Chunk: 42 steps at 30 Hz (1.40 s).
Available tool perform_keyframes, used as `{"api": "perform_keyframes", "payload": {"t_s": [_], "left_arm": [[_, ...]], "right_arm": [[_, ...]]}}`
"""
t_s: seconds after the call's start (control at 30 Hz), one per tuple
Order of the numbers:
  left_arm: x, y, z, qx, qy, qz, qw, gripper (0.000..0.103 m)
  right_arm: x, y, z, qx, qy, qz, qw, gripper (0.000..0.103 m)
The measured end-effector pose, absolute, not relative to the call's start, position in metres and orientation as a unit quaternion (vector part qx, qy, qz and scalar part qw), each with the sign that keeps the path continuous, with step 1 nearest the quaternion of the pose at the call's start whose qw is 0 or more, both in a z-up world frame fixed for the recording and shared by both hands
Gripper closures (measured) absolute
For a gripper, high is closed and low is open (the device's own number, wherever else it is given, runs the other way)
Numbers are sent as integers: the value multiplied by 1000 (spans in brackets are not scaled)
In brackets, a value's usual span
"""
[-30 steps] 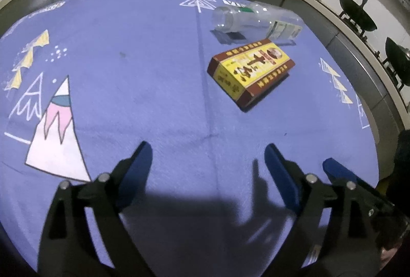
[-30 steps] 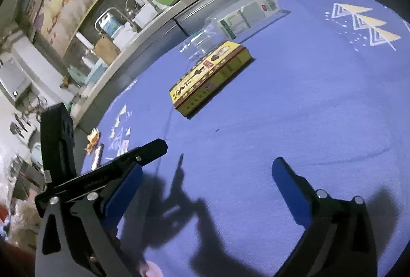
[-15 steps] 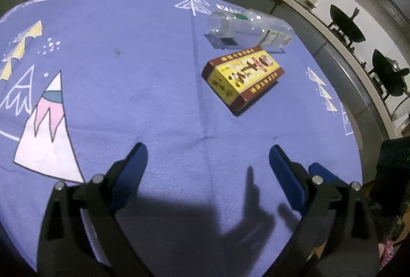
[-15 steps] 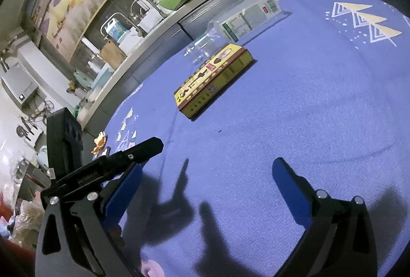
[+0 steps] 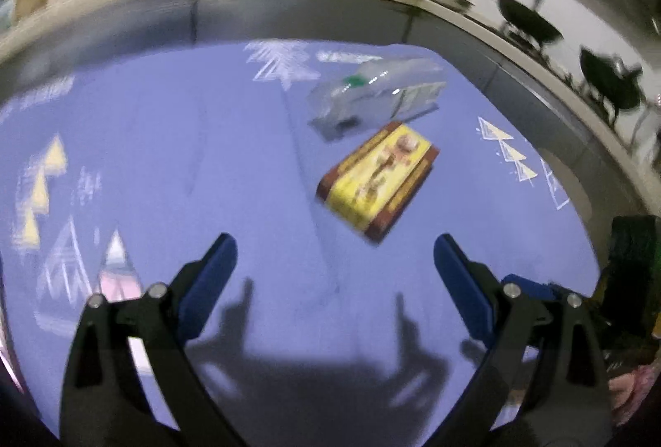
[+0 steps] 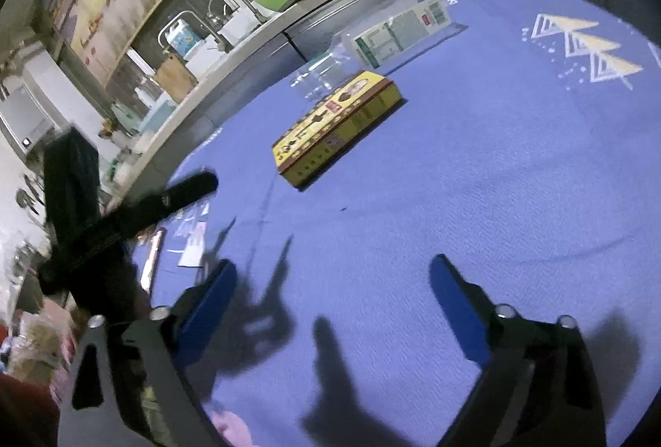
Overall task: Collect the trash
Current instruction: 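Grasp the yellow spice box with the left tool while the right tool grasps the clear bottle, then lift the yellow box with the left tool while the right tool lifts the bottle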
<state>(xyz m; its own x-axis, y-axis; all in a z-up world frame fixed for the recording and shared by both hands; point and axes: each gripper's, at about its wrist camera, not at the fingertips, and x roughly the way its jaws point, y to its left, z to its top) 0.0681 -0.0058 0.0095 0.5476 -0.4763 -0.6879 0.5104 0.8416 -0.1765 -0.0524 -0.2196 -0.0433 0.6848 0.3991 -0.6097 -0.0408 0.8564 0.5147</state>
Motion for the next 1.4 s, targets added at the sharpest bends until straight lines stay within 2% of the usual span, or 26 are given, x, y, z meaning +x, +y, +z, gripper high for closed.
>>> {"api": "perform_keyframes", "payload": {"t_s": [0.13, 0.3, 0.33, 0.37, 0.4, 0.53, 0.77, 0.87, 1.0, 1.03, 1.1, 1.23, 1.37, 1.4], "left_arm": [[87, -52, 11, 111, 364, -310, 871, 10], [112, -90, -7, 149, 382, -325, 853, 11], [116, -94, -12, 151, 387, -324, 850, 15], [121, -97, -18, 151, 398, -321, 846, 35], [124, -97, -22, 148, 406, -323, 842, 44], [124, -75, -23, 99, 422, -337, 836, 46], [105, 22, -14, -25, 417, -297, 859, 46], [97, 47, -15, -27, 412, -261, 872, 46], [86, 64, -15, -25, 403, -248, 881, 46], [85, 67, -15, -27, 401, -246, 882, 46], [84, 73, -15, -39, 401, -246, 882, 46], [87, 80, -20, -60, 408, -243, 878, 46], [91, 80, -23, -69, 415, -241, 874, 46], [90, 79, -23, -68, 415, -241, 875, 46]], "right_arm": [[-54, -230, -40, 237, 369, 114, 892, 29], [-51, -256, -29, 248, 349, 97, 898, 36], [-48, -263, -26, 252, 346, 93, 899, 38], [-45, -269, -22, 257, 342, 90, 899, 39], [-41, -272, -18, 258, 339, 89, 900, 41], [-17, -278, -3, 275, 331, 115, 895, 44], [60, -250, 3, 373, 366, 214, 825, 45], [91, -225, 41, 253, 357, 224, 871, 45], [125, -164, 69, -97, 369, 209, 901, 45], [128, -145, 63, -217, 360, 185, 888, 45], [132, -120, 44, -373, 355, 173, 839, 45], [140, -97, 11, -499, 359, 175, 769, 45], [159, -86, -20, -552, 363, 166, 732, 45], [163, -86, -27, -557, 366, 163, 727, 51]]}}
